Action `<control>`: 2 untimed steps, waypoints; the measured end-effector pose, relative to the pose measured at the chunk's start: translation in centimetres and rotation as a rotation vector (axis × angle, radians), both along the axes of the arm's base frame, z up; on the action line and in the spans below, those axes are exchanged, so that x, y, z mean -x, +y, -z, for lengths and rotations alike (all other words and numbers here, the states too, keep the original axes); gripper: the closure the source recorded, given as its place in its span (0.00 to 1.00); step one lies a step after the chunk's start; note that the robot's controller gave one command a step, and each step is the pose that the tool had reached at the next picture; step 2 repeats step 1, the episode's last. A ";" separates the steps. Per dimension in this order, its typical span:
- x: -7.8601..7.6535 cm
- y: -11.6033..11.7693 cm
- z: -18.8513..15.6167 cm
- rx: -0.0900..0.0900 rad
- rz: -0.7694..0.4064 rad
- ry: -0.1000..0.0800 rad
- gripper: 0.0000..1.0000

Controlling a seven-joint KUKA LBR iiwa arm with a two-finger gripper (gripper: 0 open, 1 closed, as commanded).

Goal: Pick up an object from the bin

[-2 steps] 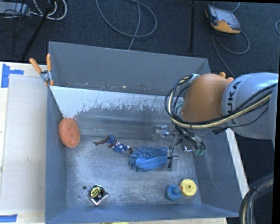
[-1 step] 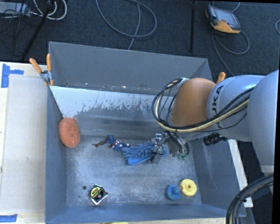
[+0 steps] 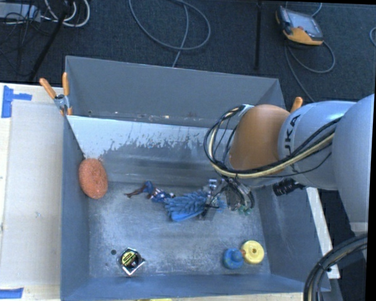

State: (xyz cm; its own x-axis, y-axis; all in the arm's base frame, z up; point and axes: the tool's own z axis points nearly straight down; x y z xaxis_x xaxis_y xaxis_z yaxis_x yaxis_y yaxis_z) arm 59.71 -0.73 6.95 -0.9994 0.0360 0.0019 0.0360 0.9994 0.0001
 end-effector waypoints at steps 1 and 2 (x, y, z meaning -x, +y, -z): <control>1.5 3.8 -14.5 0.000 -0.022 -0.003 1.00; 1.5 3.8 -14.5 0.000 -0.022 -0.003 1.00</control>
Offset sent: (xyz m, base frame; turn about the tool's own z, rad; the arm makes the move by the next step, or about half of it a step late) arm 0.0000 0.0000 0.0000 0.0000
